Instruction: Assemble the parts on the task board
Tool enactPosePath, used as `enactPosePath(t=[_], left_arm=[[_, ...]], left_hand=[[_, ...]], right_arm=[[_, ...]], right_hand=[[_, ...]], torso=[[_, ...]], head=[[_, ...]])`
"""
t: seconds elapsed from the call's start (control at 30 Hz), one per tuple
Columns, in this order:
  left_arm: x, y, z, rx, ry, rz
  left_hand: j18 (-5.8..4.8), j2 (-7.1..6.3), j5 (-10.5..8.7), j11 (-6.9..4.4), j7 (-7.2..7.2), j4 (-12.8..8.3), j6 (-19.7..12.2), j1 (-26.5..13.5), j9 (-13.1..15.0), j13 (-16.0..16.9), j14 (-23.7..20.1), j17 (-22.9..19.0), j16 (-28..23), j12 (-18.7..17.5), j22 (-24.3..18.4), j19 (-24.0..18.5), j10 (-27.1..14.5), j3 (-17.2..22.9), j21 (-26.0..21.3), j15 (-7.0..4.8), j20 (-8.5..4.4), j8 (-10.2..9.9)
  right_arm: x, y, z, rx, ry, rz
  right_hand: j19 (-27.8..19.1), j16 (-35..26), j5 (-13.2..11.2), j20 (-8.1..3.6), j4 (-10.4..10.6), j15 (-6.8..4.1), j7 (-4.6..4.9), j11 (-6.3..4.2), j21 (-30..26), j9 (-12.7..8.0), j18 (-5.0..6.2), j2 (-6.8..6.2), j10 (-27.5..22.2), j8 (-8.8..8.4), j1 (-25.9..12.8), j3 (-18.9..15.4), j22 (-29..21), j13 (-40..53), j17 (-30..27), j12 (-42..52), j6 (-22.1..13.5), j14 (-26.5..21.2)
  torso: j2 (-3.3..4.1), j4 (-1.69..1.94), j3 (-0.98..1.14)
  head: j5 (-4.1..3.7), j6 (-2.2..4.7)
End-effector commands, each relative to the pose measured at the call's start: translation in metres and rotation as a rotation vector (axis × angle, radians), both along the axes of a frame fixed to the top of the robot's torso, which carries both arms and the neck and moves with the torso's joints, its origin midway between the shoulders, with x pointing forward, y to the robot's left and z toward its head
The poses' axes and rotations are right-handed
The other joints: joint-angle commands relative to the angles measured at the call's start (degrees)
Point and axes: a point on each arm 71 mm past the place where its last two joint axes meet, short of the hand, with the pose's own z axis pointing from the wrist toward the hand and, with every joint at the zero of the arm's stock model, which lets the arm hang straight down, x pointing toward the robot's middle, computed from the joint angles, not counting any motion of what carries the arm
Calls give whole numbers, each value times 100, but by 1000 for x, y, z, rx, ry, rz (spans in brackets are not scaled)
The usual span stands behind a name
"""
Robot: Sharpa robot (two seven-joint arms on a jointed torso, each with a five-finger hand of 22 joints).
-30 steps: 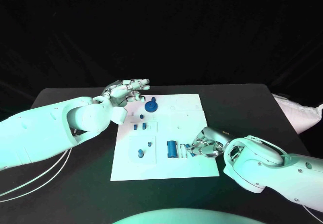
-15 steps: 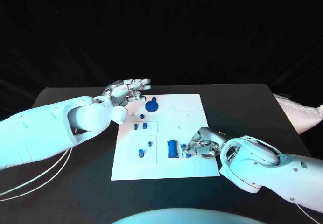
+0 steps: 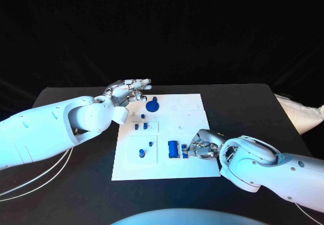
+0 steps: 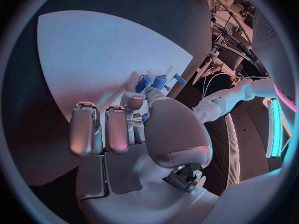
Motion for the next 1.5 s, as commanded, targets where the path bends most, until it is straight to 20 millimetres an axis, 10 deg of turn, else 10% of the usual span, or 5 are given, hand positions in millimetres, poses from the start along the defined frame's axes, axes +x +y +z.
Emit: enactPosePath(t=[0.03,0.63,0.97,1.5], left_arm=[[-1,-3,1,-14,-1,-22],[-1,-2,1,-12,2,-23],[0,-2,1,-12,2,-22],[0,-2,0,-13,1,-24]], left_hand=[[66,64,2,-8,0,4,-50,20,-1,9,-60,-7,-20,15,-8,-1,-37,-37,-24,1,23,37],[66,64,1,-7,1,5,-54,21,-2,9,-64,-9,-22,17,-11,-3,-43,-43,-28,2,24,36],[65,64,1,-5,3,6,-58,20,-2,9,-69,-12,-23,18,-14,-5,-48,-48,-32,4,25,36],[65,66,1,-3,4,7,-61,22,-2,9,-74,-14,-25,20,-18,-7,-53,-53,-37,5,26,36]], right_arm=[[-2,2,-2,-46,14,34],[-6,-5,7,-3,-61,61],[-7,-11,4,-28,-29,94],[3,-9,-5,-79,-16,77]], right_hand=[[20,34,94,-5,2,-7,-4,-1,21,10,-62,12,40,8,-108,-69,12,24,7,35,44,300],[17,30,-1045,-11,1,-13,-19,-9,17,80,-62,40,59,48,-637,-835,19,96,13,43,46,301],[2,13,-1005,-13,-373,-15,-12,-9,2,107,-58,61,27,48,206,-841,2,93,0,-19,7,297],[8,20,-1065,-11,-439,-11,-4,-4,5,113,-60,161,37,49,353,-839,15,112,13,-5,8,300]], torso=[[1,-1,1],[-3,-5,3],[-4,-2,2],[2,7,-3]], head=[[-7,-7],[-15,-2],[-26,8],[-35,10]])
